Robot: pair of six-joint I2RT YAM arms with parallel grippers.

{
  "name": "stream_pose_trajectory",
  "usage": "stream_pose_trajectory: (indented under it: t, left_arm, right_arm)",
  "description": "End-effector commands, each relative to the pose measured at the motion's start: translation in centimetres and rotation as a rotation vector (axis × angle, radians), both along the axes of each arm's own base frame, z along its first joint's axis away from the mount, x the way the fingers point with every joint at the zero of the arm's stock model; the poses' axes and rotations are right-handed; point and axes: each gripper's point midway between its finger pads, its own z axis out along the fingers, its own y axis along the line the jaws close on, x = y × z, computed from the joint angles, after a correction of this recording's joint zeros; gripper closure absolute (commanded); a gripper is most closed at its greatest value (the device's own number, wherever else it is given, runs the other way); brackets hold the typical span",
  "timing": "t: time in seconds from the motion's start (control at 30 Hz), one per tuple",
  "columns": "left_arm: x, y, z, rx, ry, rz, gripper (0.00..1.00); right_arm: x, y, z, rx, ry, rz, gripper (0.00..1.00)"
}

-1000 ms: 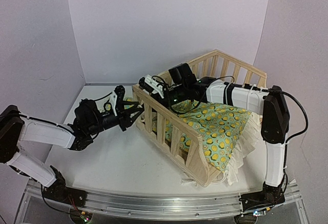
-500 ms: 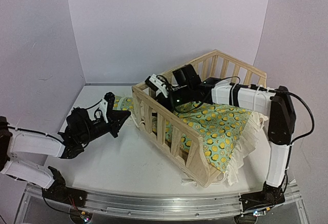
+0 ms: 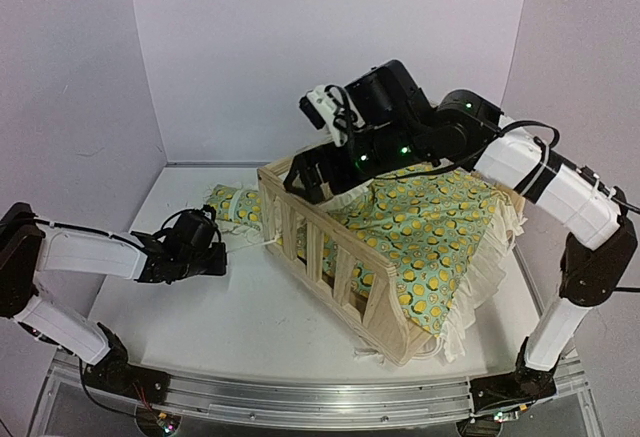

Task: Set up the pet bed

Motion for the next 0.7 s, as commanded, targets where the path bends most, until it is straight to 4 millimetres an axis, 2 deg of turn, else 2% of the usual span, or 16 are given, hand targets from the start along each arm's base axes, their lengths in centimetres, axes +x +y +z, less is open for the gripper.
stream_pose_trajectory:
  t: [0.0, 0.03, 0.07, 0.13, 0.2, 0.3, 0.43, 0.5, 0.6, 0.67]
  left_arm:
    - [-0.7, 0.7, -0.1, 0.026, 0.084, 0.011, 0.67]
    - [-0.8, 0.4, 1.0, 0.010, 0.060, -0.024, 0.47]
    - [-0.8, 0.0, 2.5, -0.017, 0.019, -0.065, 0.33]
    - [-1.2, -0.2, 6.3, -0.079, -0.091, -0.121, 0.19]
    - [-1.3, -0.6, 9.8, -0.159, -0.198, -0.200, 0.10]
    - [-2.1, -3.1, 14.8, -0.355, -0.376, -0.454, 0.09]
    - [-3.3, -6.6, 19.0, -0.462, -0.581, -0.745, 0.08]
    - [-3.6, -8.5, 19.7, -0.486, -0.644, -0.882, 0.01]
    - [-2.8, -10.3, 20.6, -0.500, -0.685, -1.021, 0.01]
    - [-2.2, -11.5, 20.6, -0.507, -0.675, -1.101, 0.01]
  right_arm:
    - [-2.9, 0.7, -2.7, -0.156, 0.055, -0.014, 0.02]
    - [-3.0, 0.4, -3.1, -0.196, 0.048, -0.017, 0.02]
    - [-3.0, -0.1, -3.4, -0.237, 0.045, -0.027, 0.03]
    - [-2.7, -1.7, -4.2, -0.329, 0.032, -0.070, 0.07]
    - [-3.4, -2.6, -5.1, -0.386, 0.057, -0.046, 0.12]
    - [-4.4, -3.6, -6.0, -0.431, 0.094, -0.014, 0.25]
    - [-5.1, -3.8, -5.9, -0.436, 0.103, 0.027, 0.53]
    - [-5.5, -3.8, -6.0, -0.448, 0.097, 0.071, 0.61]
    - [-6.3, -4.1, -7.0, -0.499, 0.084, 0.169, 0.66]
    - [-6.7, -4.7, -7.6, -0.538, 0.064, 0.226, 0.80]
